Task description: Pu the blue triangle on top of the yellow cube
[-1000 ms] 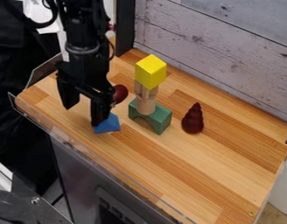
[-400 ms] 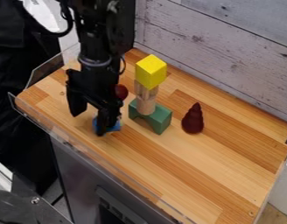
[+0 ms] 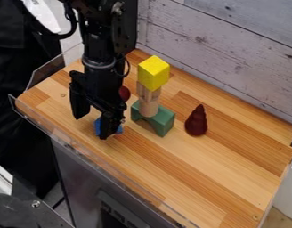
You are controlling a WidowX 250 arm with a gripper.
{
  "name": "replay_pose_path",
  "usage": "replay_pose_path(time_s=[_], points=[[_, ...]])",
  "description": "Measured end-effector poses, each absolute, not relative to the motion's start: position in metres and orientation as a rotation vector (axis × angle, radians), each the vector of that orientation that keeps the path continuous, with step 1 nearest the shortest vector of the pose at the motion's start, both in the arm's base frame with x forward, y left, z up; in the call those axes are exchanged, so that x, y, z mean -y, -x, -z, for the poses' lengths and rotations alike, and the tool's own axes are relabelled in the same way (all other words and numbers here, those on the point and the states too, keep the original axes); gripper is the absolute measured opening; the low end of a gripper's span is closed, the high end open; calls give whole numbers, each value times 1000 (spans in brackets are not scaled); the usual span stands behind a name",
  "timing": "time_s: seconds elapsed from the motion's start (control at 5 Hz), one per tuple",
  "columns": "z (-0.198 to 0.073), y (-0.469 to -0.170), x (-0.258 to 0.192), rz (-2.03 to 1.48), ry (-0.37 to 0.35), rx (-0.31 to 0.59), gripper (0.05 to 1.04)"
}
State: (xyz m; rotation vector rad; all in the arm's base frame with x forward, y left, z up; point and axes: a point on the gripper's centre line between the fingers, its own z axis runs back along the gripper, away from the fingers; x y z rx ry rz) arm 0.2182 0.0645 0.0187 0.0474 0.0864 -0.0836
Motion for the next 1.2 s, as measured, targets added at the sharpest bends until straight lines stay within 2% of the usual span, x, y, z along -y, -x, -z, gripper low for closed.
replay_pose_path(time_s=[0.8,1.0,1.2], points=[[-3,-227,-63,57,-22,-88,998],[-2,-230,-65,35,-14,-72,948],[-2,-233,-68,5,-3,-60,669]])
